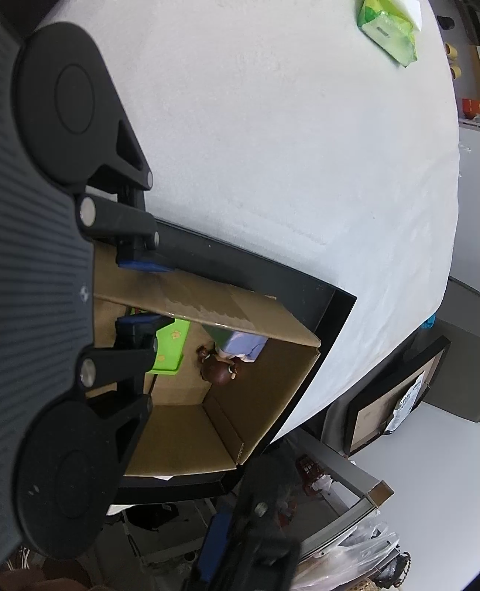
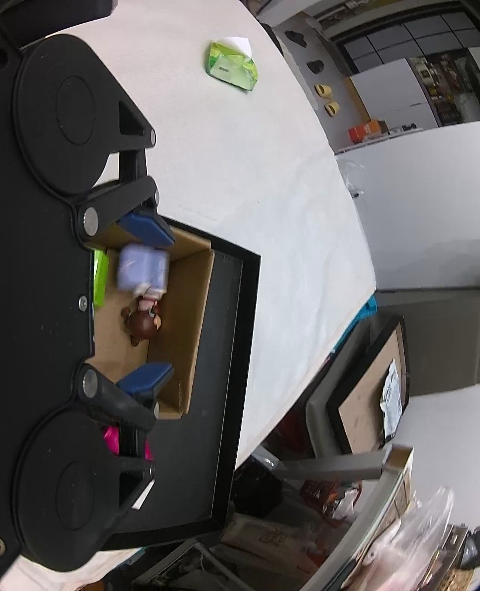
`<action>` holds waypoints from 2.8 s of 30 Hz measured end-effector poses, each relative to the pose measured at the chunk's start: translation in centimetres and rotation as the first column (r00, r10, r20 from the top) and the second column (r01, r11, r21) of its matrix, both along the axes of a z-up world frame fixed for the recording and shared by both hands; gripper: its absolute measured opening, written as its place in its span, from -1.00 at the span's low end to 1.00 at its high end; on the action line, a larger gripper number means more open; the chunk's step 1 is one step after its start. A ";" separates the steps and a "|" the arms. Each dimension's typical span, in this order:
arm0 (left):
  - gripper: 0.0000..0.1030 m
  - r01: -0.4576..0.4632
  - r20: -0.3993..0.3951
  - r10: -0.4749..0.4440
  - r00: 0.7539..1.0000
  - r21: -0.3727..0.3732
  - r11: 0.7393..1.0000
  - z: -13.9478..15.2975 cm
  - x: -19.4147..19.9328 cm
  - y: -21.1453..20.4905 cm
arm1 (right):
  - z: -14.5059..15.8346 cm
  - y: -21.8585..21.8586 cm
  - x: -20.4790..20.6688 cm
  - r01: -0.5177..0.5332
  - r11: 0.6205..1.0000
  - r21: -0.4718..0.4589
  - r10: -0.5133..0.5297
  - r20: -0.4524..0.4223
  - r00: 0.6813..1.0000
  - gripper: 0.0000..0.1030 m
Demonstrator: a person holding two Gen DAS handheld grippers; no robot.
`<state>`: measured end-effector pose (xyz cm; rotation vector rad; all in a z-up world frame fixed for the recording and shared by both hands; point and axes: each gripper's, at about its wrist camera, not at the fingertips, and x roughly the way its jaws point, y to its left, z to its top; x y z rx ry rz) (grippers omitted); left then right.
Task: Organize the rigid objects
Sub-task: 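Carry the white adapter with the right gripper over the box, then open the right gripper to drop the white adapter into the box, then grasp the blue-and-red figure with the mug using the right gripper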
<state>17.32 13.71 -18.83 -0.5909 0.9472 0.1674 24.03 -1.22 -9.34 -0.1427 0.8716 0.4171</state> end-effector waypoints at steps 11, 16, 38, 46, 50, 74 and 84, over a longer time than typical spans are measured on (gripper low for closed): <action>-0.49 0.001 -0.041 0.004 0.999 0.109 0.994 1.0 -0.3 -1.3 | 0.9 -4.3 -0.9 0.067 0.998 0.017 -0.067 0.004 0.998 0.62; -0.21 -0.001 -0.075 0.013 0.997 0.149 0.989 1.5 -0.6 -1.9 | 1.1 -6.8 -1.1 0.097 0.994 0.054 -0.098 0.014 0.995 0.73; 0.21 0.023 -0.137 0.022 0.990 0.322 0.947 3.4 -0.1 -5.9 | -2.9 -16.2 -1.4 0.225 0.964 0.143 -0.229 0.009 0.973 1.00; 0.22 0.019 -0.158 0.043 0.986 0.370 0.929 3.3 0.8 -6.2 | -5.5 -19.2 0.3 0.292 0.937 0.191 -0.284 -0.066 0.957 1.00; 0.22 0.029 -0.176 0.043 0.983 0.392 0.920 3.1 1.3 -6.3 | -6.9 -19.3 1.2 0.289 0.939 0.187 -0.275 -0.098 0.956 1.00; 0.22 0.096 -0.286 0.039 0.957 0.443 0.891 1.7 3.8 -8.0 | -13.3 -16.2 4.9 0.136 0.991 -0.015 -0.137 -0.087 0.987 0.95; 0.22 0.139 -0.284 -0.013 0.959 0.431 0.892 2.6 3.8 -9.9 | -13.7 -16.1 5.0 0.071 0.997 -0.010 -0.071 -0.131 0.989 -0.28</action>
